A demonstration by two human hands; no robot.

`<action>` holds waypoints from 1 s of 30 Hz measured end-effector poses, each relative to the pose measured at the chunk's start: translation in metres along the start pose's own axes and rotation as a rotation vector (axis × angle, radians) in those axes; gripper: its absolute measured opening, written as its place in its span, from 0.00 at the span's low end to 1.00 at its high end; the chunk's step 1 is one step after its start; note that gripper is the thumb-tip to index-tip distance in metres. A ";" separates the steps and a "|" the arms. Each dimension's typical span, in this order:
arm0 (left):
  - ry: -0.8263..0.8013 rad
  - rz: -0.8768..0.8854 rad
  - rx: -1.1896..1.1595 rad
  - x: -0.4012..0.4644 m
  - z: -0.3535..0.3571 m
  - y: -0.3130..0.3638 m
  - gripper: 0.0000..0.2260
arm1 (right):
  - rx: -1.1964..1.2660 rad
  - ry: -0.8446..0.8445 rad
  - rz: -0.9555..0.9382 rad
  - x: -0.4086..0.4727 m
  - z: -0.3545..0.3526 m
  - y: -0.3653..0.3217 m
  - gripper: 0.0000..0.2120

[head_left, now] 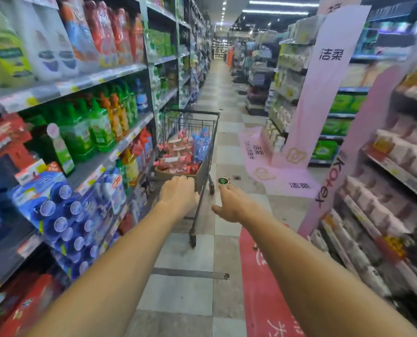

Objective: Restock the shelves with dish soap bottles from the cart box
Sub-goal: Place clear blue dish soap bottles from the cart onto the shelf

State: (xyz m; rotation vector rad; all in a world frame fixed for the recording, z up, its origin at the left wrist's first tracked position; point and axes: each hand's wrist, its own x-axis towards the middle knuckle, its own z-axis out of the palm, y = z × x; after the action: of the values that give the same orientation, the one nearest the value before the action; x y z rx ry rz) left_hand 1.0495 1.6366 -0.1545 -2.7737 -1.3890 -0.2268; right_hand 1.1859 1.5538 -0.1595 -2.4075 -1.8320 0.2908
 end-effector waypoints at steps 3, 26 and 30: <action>-0.018 0.005 0.001 0.063 0.013 -0.013 0.15 | 0.018 -0.036 0.004 0.063 -0.013 0.010 0.27; -0.085 -0.081 -0.032 0.521 0.156 -0.018 0.16 | 0.132 -0.142 -0.012 0.547 -0.012 0.187 0.26; -0.115 -0.117 -0.044 0.583 0.178 -0.027 0.15 | 0.147 -0.212 -0.031 0.620 -0.005 0.206 0.28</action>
State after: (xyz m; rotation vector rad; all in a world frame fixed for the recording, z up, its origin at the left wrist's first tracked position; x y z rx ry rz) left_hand 1.3931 2.1322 -0.2478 -2.7843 -1.5933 -0.1028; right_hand 1.5404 2.0950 -0.2501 -2.3232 -1.8534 0.6765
